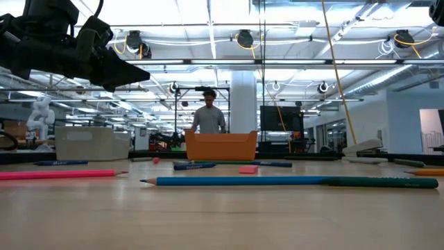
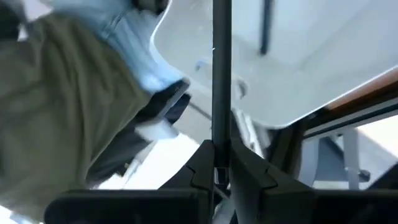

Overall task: Sort crayons/erasers/pens/pencils in bins
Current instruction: Put the black pen into the bottom gray bin, then put the green pencil into the orange bin

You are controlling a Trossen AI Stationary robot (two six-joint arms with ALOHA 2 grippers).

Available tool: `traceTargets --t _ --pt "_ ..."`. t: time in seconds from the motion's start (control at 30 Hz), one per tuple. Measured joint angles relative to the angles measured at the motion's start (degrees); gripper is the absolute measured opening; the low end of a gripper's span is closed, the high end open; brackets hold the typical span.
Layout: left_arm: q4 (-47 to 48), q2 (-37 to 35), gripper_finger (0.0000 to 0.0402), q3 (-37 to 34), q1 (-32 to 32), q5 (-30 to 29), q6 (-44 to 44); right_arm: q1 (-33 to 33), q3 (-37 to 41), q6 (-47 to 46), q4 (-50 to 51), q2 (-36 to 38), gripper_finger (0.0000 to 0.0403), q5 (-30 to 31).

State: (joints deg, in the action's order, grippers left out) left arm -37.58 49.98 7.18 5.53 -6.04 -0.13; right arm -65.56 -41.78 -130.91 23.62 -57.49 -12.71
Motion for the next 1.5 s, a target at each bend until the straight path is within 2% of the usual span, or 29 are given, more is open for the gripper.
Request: traceTargets --t 0.3,0.47,0.6,0.87,1.0,1.1,1.17,1.33,1.5 --pt "0.0 0.0 0.0026 0.0 0.0 0.0 -0.1 0.1 0.0 -0.4 10.5 -0.4 0.0024 2.2" --pt "0.0 0.0 0.0026 0.0 0.0 0.0 -0.2 0.1 0.3 -0.2 13.0 -0.6 0.0043 2.3" --pt "0.0 0.0 0.0026 0.0 0.0 0.0 -0.2 0.1 2.7 0.0 9.9 -0.6 0.0067 2.3" --pt "0.1 0.0 0.0026 0.0 0.0 0.0 -0.3 0.2 10.9 0.6 -4.7 -0.3 0.0115 1.5" --pt "0.1 0.0 0.0026 0.0 0.0 0.0 -0.6 0.1 11.6 3.6 -7.9 1.5 0.0131 1.9" --pt "0.2 0.0 0.0026 0.0 0.0 0.0 -0.7 0.5 11.4 6.7 -9.0 4.0 0.0112 4.9" --pt "0.2 0.0 0.0026 0.0 0.0 0.0 -0.6 1.1 11.4 11.4 -7.3 5.6 0.0085 9.3" --pt "0.2 0.0 0.0026 0.0 0.0 0.0 -0.3 4.2 11.4 29.3 -5.0 9.8 0.0009 22.0" --pt "0.1 0.0 0.0026 0.0 0.0 0.0 0.1 9.4 11.4 52.1 -5.1 13.6 0.0013 34.1"
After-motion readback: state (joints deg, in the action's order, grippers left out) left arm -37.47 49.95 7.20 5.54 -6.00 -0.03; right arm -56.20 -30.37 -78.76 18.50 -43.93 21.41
